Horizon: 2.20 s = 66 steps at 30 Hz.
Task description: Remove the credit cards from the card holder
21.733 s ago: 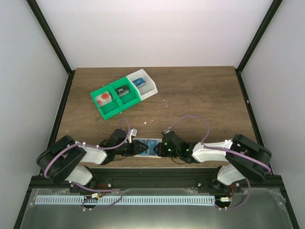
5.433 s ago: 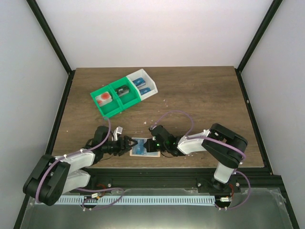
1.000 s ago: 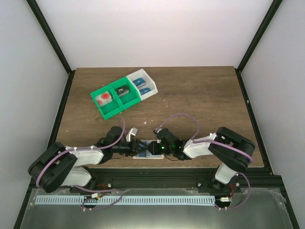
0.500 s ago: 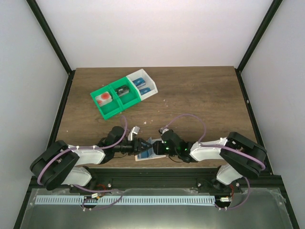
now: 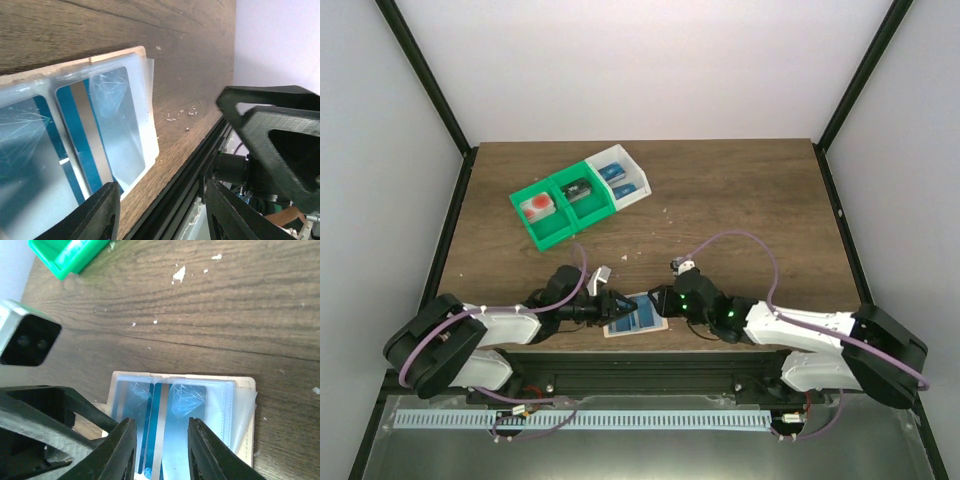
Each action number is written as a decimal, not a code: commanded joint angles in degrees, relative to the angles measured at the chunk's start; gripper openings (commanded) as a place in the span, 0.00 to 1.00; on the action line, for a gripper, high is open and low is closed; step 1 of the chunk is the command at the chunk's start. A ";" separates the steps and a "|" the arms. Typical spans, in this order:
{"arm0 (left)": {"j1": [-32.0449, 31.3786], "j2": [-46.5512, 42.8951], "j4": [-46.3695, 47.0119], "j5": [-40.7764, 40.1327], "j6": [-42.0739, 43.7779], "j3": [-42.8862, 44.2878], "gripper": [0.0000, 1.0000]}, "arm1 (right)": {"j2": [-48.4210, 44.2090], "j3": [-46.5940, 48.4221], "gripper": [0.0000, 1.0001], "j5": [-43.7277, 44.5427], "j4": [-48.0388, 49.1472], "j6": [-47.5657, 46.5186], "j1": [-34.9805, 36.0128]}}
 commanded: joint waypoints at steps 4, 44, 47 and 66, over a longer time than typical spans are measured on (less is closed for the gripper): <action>-0.19 1.22 0.20 -2.57 1.38 -1.81 0.49 | -1.27 -0.93 0.28 1.40 -1.91 -1.82 -0.12; 0.16 4.05 6.26 -5.41 0.28 -4.21 0.39 | 14.38 -1.10 0.19 -10.51 6.56 -0.93 -0.57; 0.02 4.81 7.29 -5.58 -0.01 -4.20 0.33 | 14.58 -1.27 0.19 -10.54 6.74 -0.83 -0.57; -0.51 11.79 15.44 -2.52 -3.09 -3.97 0.01 | 15.21 -1.49 0.19 -10.67 7.44 -0.84 -0.57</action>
